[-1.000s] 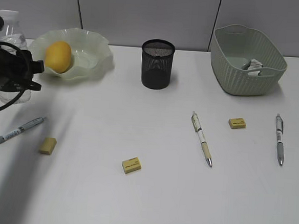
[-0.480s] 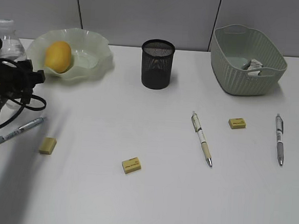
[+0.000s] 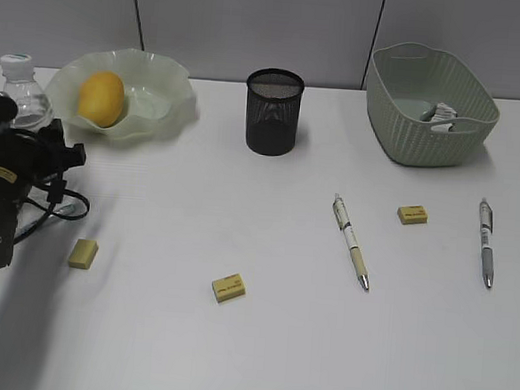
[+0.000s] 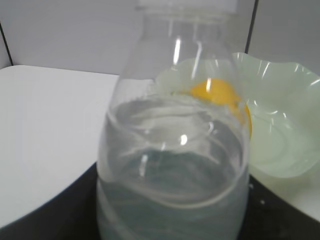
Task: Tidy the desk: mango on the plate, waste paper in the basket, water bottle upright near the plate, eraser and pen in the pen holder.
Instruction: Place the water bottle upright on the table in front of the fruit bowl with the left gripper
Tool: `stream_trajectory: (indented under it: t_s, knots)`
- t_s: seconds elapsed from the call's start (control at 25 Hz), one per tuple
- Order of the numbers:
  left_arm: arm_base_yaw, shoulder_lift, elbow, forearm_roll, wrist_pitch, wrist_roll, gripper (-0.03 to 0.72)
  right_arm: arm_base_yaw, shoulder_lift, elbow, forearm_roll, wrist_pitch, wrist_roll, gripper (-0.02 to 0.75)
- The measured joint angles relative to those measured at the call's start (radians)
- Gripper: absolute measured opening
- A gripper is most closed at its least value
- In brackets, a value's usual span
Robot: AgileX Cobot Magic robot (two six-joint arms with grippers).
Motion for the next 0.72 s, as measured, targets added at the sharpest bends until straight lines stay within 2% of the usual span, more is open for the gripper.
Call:
stream_trajectory:
  t_s: [0.32, 0.72]
  knots:
    - [0.0, 0.023, -0.007, 0.002, -0.033, -0.016, 0.49, 0.0, 0.0, 0.004, 0.0, -0.007, 0.0, 0.522]
    - [0.0, 0.034, -0.007, -0.006, 0.007, -0.016, 0.578, 0.0, 0.0, 0.004, 0.0, -0.007, 0.0, 0.522]
